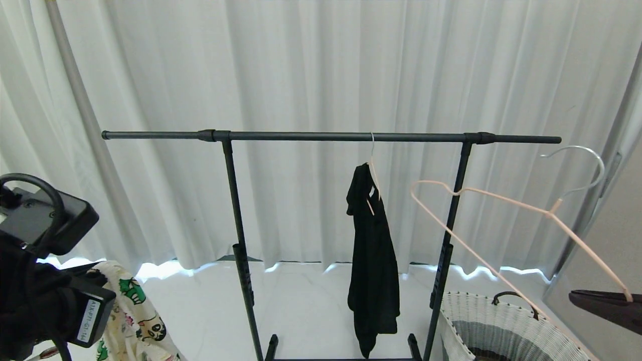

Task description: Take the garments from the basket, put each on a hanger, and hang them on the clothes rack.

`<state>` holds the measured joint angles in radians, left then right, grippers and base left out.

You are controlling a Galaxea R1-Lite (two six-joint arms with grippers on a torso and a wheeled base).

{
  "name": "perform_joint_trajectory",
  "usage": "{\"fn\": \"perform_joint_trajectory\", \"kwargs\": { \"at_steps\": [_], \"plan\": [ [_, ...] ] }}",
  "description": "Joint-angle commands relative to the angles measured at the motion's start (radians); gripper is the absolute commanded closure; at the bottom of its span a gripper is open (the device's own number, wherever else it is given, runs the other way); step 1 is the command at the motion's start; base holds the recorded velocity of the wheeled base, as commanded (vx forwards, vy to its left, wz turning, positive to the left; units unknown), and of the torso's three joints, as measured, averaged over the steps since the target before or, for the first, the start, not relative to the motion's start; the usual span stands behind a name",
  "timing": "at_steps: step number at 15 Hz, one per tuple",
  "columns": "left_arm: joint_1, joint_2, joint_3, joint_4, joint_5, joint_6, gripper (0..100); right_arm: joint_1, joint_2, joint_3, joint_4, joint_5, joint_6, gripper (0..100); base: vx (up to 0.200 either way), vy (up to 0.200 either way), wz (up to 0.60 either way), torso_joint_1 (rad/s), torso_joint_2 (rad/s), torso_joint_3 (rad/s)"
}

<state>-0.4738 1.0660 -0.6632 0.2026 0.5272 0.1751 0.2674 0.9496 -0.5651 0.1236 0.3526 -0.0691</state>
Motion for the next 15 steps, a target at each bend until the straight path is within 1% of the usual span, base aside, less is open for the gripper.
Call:
{"fn": "perform_joint_trajectory", "kwargs": {
  "at_steps": [1,2,3,4,5,6,7,8,9,10,11,15],
  "plan": [
    [0.001,0.062,-0.004,0.000,0.016,-0.006,100,0.170,0.066,-0.018,-0.006,0.002,0.054,100,0.000,0.000,0.00,0.000,0.00,0.000],
    [0.006,0.088,-0.024,0.000,0.016,-0.019,100,0.234,0.084,-0.029,-0.012,0.002,0.091,100,0.000,0.000,0.00,0.000,0.00,0.000],
    [0.006,0.132,-0.058,0.000,0.016,-0.060,100,0.292,0.109,-0.030,-0.038,0.002,0.126,100,0.000,0.000,0.00,0.000,0.00,0.000],
    [0.003,0.189,-0.110,0.000,0.016,-0.128,100,0.338,0.136,-0.025,-0.068,0.003,0.163,100,0.000,0.000,0.00,0.000,0.00,0.000],
    [0.000,0.239,-0.161,0.000,0.016,-0.192,100,0.372,0.164,-0.022,-0.088,0.008,0.190,100,0.000,0.000,0.00,0.000,0.00,0.000],
    [-0.003,0.281,-0.205,0.000,0.016,-0.236,100,0.391,0.190,-0.022,-0.104,0.020,0.212,100,0.000,0.000,0.00,0.000,0.00,0.000],
    [-0.009,0.335,-0.265,0.000,0.016,-0.284,100,0.415,0.230,-0.021,-0.128,0.059,0.232,100,0.000,0.000,0.00,0.000,0.00,0.000],
    [-0.009,0.359,-0.289,0.000,0.014,-0.295,100,0.431,0.252,-0.019,-0.140,0.088,0.233,100,0.000,0.000,0.00,0.000,0.00,0.000],
    [-0.009,0.396,-0.323,0.000,0.008,-0.302,100,0.450,0.282,-0.019,-0.160,0.134,0.233,100,0.000,0.000,0.00,0.000,0.00,0.000],
    [-0.009,0.411,-0.338,0.000,0.005,-0.304,100,0.461,0.298,-0.021,-0.173,0.146,0.233,100,0.000,0.000,0.00,0.000,0.00,0.000],
    [-0.012,0.442,-0.363,0.000,0.004,-0.325,100,0.475,0.334,-0.021,-0.216,0.149,0.235,100,0.000,0.000,0.00,0.000,0.00,0.000],
    [-0.086,0.494,-0.400,0.000,0.007,-0.424,100,0.536,0.431,-0.039,-0.341,0.186,0.279,100,0.000,0.000,0.00,0.000,0.00,0.000]
  ]
}}
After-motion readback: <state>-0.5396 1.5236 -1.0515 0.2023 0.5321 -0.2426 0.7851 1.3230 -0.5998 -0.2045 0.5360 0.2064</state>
